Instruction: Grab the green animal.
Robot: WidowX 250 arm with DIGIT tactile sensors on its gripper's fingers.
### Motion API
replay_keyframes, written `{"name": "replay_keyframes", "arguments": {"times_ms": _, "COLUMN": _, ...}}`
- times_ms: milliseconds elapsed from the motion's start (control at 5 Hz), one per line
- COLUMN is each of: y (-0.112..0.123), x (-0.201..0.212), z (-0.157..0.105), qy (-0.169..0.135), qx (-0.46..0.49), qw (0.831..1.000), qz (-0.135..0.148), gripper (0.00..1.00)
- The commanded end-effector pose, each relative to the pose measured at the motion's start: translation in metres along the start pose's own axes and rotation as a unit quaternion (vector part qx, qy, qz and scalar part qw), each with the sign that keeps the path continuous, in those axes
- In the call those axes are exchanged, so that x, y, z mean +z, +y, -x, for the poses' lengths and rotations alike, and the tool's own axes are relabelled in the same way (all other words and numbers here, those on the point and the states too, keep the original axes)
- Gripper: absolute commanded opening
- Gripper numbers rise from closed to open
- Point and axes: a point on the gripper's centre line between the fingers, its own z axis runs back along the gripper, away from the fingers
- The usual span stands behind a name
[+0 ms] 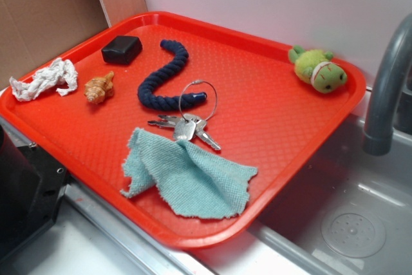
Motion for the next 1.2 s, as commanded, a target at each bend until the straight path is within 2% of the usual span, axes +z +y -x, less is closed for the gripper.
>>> {"name": "replay_keyframes", "arguments": {"times_ms": 0, "y": 0.0, "x": 0.0, "z": 0.0, "qy": 0.0, "qx": 0.0, "qw": 1.0, "qz": 0.0, "gripper": 1.0}}
{"name": "replay_keyframes", "arguments": {"times_ms": 200, "y": -0.013, "x": -0.037, "z": -0.046, "qy": -0.017, "qx": -0.089, "qw": 0.996, "qz": 0.005, "gripper": 1.0}}
{"name": "replay_keyframes", "arguments": {"times_ms": 400, "y": -0.027, "x": -0.057, "z": -0.069, "qy": -0.052, "qx": -0.162, "qw": 0.985, "qz": -0.008, "gripper": 1.0}}
{"name": "replay_keyframes", "arguments": {"times_ms": 1000, "y": -0.027, "x": -0.057, "z": -0.069, "qy": -0.052, "qx": -0.162, "qw": 0.985, "qz": -0.008, "gripper": 1.0}}
